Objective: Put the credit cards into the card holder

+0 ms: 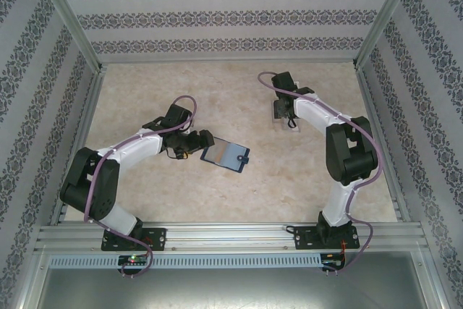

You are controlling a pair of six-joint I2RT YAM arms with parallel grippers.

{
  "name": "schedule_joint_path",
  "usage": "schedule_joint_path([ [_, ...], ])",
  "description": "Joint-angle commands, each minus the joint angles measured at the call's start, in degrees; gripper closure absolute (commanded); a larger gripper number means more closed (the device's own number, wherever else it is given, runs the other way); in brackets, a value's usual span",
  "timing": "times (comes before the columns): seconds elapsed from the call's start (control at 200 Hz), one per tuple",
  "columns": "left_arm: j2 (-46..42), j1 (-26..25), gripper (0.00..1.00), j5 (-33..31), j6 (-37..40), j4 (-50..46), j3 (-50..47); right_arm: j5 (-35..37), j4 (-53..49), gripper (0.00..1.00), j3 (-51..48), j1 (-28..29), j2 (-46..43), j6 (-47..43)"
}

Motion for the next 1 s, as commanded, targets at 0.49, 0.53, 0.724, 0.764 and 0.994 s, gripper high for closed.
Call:
schedule_joint_path([
  [0.49,2.5,-1.7,0.11,0.6,-1.0,0.3,0.9,8.0,-1.6,0.39,2.2,0.0,-0.4,-1.7],
  [0.53,2.7,-1.6,0.11,0.8,-0.9,0.1,1.3,7.5,-1.5,0.46,2.0,0.1,-0.3,-1.8],
  [0.724,3.2,-1.7,0.11,0.7,-1.0,0.0,1.5,6.2,-1.8,0.74,2.3,0.2,0.4,-2.3],
  [0.764,3.4,-1.8,0.11,0.8,-0.9,-0.1,1.8,6.3,-1.7,0.79,2.1,0.2,0.2,-2.4],
  [0.994,3.5,-1.8,0.11,0.8,-0.6,-0.7,2.1,5.8,-1.6,0.94,2.0,0.2,-0.3,-2.6],
])
